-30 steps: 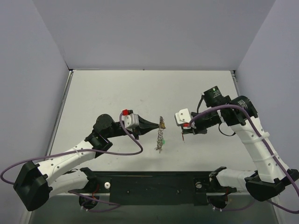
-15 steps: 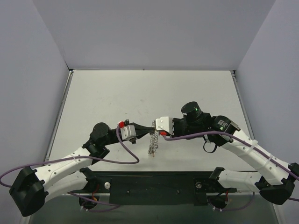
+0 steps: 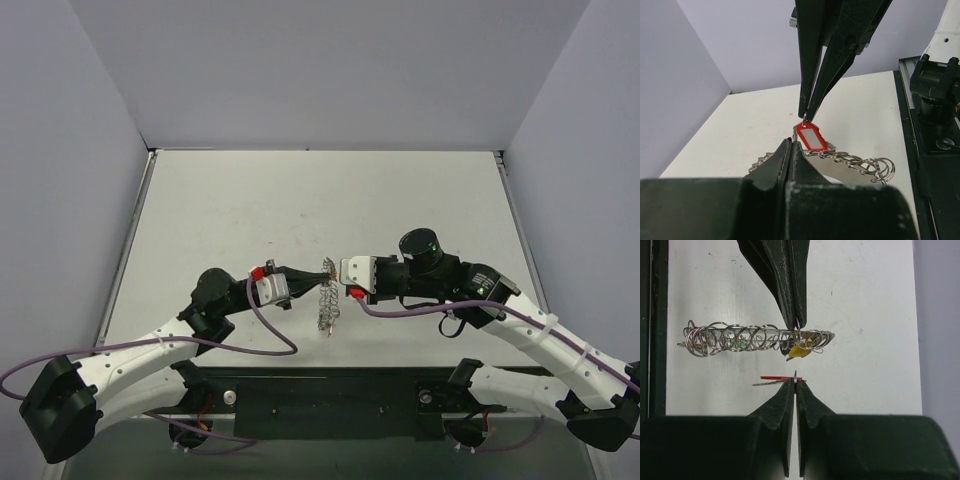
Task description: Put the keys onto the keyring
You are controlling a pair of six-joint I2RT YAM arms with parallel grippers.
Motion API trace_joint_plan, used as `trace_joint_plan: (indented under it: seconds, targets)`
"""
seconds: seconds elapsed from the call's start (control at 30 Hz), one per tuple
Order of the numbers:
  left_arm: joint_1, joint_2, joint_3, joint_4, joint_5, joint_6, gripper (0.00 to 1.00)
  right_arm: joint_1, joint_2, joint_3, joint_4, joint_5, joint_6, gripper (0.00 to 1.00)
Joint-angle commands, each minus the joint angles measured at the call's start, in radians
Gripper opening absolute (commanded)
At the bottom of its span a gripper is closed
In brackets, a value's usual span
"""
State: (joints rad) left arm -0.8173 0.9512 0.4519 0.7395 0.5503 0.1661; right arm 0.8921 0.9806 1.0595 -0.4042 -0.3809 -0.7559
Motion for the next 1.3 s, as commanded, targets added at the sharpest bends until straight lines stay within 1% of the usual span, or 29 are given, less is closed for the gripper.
trace_joint_plan:
  seconds: [0.0,0.17,0.5,0.9,1.27]
  targets:
    - [-0.005,-0.009,0.004,0.149,-0.027,-0.019,0.00,0.011,-0.022,-0.032,0.100,-0.001,0.013,0.00]
    - [-0.009,0.001,-0.004,0.184,-0.029,-0.036,0.00,0.022,-0.022,-0.047,0.140,-0.001,0.013,0.00]
    - [-0.023,0.004,-0.007,0.182,-0.035,-0.034,0.00,0.027,-0.025,-0.059,0.186,0.002,0.047,0.00]
    - [-0.023,0.000,-0.012,0.184,-0.062,-0.030,0.00,0.027,-0.043,-0.056,0.159,-0.021,0.050,0.00]
    - [-0.023,-0.003,-0.019,0.202,-0.070,-0.037,0.00,0.027,-0.048,-0.056,0.180,-0.047,0.079,0.00]
